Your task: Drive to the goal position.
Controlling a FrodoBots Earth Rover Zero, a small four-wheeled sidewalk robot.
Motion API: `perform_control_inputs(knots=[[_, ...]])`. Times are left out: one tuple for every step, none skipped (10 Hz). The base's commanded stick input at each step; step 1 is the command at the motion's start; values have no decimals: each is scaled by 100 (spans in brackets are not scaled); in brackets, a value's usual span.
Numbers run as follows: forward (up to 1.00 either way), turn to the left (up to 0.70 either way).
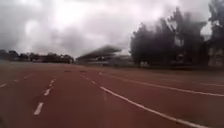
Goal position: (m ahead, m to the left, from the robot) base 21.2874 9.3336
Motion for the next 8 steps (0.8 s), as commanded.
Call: perform_control_inputs(knots=[[70, 0], [70, 0], [70, 0], [70, 0], [70, 0], [70, 0], [70, 0], [70, 0]])
